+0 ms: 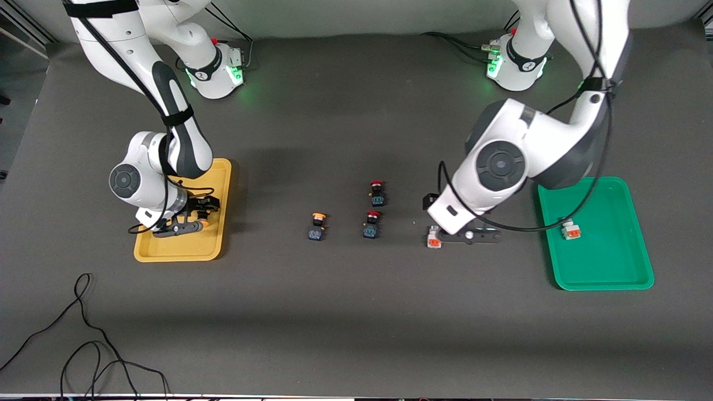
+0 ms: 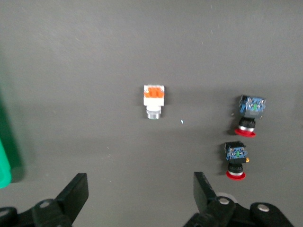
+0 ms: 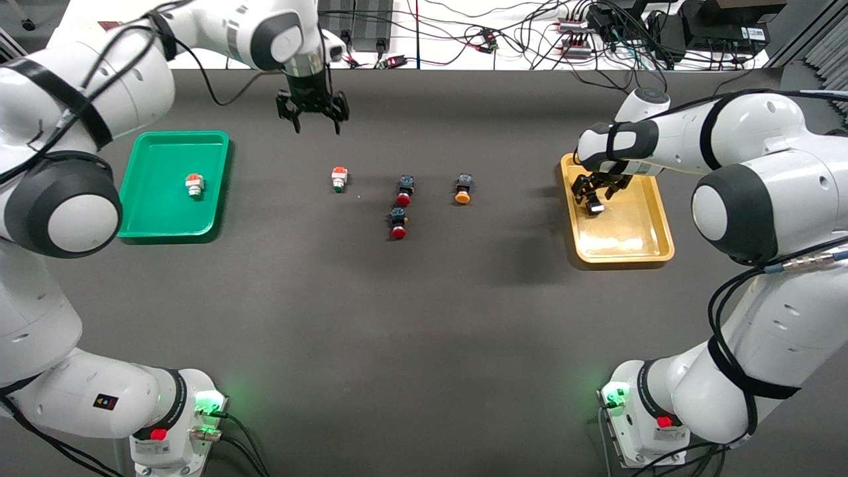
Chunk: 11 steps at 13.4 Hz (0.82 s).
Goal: Place green and yellow buttons in trays
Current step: 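Lower and release the switch and button into their trays with both grippers, then reach the second white switch and yellow button with the left and right grippers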
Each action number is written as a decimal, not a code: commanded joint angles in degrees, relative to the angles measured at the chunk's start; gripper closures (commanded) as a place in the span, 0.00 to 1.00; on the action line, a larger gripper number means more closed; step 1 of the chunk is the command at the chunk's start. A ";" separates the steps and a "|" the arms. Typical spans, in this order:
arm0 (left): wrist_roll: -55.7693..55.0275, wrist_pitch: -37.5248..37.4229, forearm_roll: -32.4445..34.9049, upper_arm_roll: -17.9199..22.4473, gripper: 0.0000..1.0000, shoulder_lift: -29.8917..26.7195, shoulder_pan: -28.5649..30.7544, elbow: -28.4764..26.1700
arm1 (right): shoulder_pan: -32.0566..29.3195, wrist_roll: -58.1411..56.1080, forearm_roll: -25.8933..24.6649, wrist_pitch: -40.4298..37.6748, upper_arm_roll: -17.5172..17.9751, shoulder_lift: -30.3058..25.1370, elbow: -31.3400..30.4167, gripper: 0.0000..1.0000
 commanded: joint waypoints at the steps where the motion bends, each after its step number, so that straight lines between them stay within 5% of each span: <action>1: 0.38 8.15 0.12 0.68 0.01 1.38 -0.55 -6.06 | 0.65 0.06 3.42 -4.03 -0.35 -3.75 1.33 0.00; 7: -0.68 24.08 -0.50 0.68 0.01 6.81 -0.29 -12.78 | 8.01 17.78 3.79 -11.43 -0.27 -3.86 10.64 0.00; 11: -1.29 31.38 -0.41 1.73 0.01 10.69 0.51 -12.78 | 15.83 31.51 6.75 -11.25 -0.18 2.45 18.54 0.00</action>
